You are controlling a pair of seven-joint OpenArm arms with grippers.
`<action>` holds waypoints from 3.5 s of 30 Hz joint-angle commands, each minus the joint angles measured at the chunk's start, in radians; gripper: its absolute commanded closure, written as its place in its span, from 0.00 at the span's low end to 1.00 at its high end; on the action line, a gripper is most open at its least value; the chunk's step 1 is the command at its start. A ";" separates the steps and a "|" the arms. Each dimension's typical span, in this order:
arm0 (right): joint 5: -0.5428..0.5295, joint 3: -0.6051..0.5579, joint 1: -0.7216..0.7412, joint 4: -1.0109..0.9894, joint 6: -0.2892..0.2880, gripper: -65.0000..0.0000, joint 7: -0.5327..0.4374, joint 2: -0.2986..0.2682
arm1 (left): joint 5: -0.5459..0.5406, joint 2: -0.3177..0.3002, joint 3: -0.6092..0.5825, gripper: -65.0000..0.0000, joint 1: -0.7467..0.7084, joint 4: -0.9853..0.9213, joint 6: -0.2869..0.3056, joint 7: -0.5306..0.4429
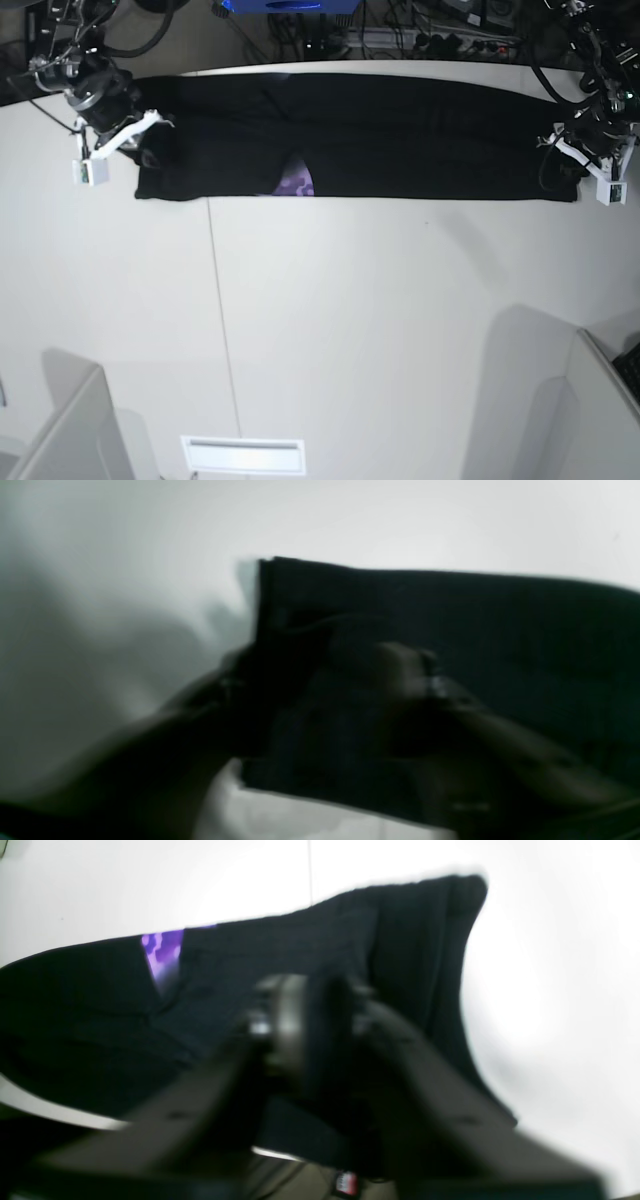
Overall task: Fold the T-shirt properly
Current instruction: 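Release the hem and raise both grippers off the folded strip, then grasp the strip end with the left gripper and fold it toward the right gripper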
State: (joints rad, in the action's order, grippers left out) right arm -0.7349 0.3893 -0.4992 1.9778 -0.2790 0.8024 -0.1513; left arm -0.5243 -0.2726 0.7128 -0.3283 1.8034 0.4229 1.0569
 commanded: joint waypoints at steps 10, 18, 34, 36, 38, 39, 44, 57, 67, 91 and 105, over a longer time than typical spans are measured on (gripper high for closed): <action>-0.016 -0.017 0.066 -0.206 -0.001 1.00 -0.021 -0.021 | 0.103 0.029 0.005 1.00 0.085 -0.208 0.004 -0.016; 0.173 -0.013 0.242 -0.389 -0.001 1.00 -0.027 -0.017 | 0.160 0.031 0.005 1.00 0.225 -0.400 0.003 -0.017; 0.312 -0.014 0.590 -0.395 -0.004 1.00 0.084 -0.015 | 0.146 0.023 0.014 1.00 0.475 -0.403 0.000 0.030; 0.312 -0.010 0.571 -0.301 -0.004 1.00 0.120 -0.001 | 0.140 0.022 0.017 1.00 0.482 -0.343 0.003 0.075; 0.311 -0.010 0.531 -0.220 -0.006 1.00 0.124 0.005 | 0.099 0.022 0.054 1.00 0.473 -0.264 0.003 0.099; 0.306 -0.008 0.508 -0.176 -0.006 1.00 0.124 0.006 | 0.068 0.022 0.078 1.00 0.470 -0.231 0.003 0.118; 0.173 0.046 0.379 -0.061 -0.006 1.00 0.122 0.017 | -0.061 -0.027 0.163 1.00 0.438 -0.184 0.003 0.170; 0.030 0.121 0.138 -0.058 -0.006 1.00 0.053 0.085 | -0.079 -0.058 0.159 0.00 0.363 -0.437 0.004 -0.033; 0.031 0.121 0.135 -0.059 -0.006 1.00 0.059 0.083 | -0.072 -0.061 -0.049 0.00 0.435 -0.706 0.075 -0.157; 0.024 0.125 0.124 -0.056 -0.006 1.00 0.053 0.085 | -0.073 -0.169 -0.034 1.00 0.440 -0.730 0.078 -0.162; 0.024 0.130 0.130 -0.056 -0.006 1.00 0.056 0.085 | -0.070 -0.147 -0.121 1.00 0.321 -0.360 0.073 -0.070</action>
State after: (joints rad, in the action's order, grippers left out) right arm -0.6960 0.5133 -0.3748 1.9034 -0.2794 0.8757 -0.0597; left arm -0.5770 -0.4015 0.5877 -0.0219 1.4246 0.4946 1.0050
